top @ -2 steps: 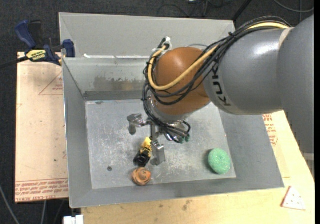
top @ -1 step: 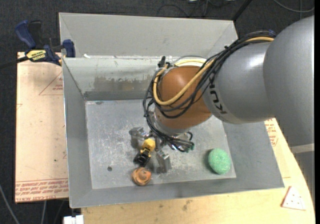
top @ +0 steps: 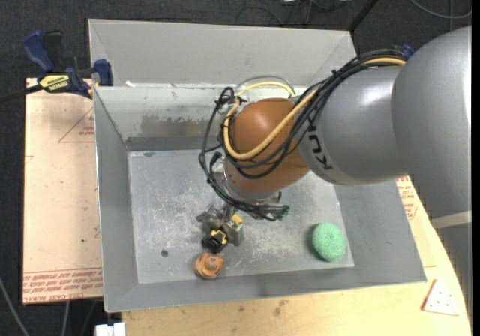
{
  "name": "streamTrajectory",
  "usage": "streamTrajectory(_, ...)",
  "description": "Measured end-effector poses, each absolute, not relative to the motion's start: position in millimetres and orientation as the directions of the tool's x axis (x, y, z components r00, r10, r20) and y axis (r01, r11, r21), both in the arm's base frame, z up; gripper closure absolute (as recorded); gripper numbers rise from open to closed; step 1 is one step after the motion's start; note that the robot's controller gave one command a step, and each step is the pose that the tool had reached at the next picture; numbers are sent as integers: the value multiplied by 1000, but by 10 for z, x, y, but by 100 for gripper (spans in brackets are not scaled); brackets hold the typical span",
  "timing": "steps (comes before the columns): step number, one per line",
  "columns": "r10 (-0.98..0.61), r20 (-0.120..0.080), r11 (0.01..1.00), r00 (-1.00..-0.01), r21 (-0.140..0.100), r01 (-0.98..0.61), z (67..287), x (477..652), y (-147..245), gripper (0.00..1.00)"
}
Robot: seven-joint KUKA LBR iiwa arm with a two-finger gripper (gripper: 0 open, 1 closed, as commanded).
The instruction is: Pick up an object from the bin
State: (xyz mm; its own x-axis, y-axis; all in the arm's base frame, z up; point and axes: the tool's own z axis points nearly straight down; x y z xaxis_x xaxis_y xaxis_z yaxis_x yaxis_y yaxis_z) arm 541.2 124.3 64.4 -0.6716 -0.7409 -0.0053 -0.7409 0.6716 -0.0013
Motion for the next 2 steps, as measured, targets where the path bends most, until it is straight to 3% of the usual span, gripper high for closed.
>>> streamTrajectory(2,-763,-4,647,-647,0,-763,735,5416,1263,100)
